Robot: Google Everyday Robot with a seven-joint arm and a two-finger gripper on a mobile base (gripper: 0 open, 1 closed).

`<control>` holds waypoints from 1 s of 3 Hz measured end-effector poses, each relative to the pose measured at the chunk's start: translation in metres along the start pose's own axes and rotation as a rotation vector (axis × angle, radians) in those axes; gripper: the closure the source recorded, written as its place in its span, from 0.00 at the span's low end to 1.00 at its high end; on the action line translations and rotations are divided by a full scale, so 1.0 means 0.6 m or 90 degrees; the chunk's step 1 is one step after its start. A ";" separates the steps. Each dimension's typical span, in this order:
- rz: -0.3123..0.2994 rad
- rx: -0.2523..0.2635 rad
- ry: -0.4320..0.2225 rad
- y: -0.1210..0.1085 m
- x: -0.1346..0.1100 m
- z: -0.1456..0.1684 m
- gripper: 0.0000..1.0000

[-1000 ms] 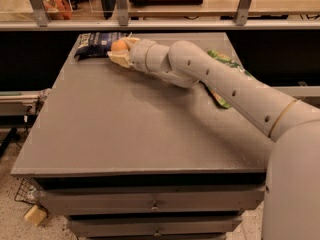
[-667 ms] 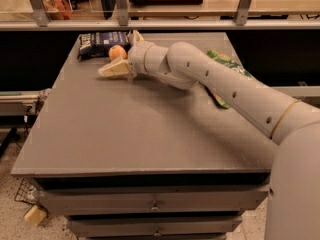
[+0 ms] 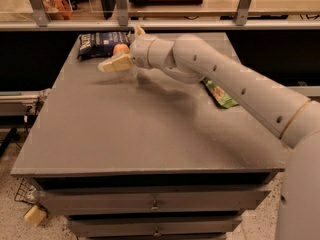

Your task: Move orange near blue chip bag

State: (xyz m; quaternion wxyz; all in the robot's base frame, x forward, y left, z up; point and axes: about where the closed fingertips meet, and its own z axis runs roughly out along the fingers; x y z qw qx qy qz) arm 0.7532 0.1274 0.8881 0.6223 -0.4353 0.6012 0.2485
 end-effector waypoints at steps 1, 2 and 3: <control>0.016 -0.018 -0.009 -0.009 -0.040 -0.064 0.00; 0.029 -0.008 -0.018 -0.026 -0.067 -0.156 0.00; 0.033 0.069 -0.039 -0.065 -0.096 -0.311 0.00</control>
Offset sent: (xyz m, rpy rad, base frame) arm -0.0763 -0.1962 0.0813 0.0948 0.0271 -0.0873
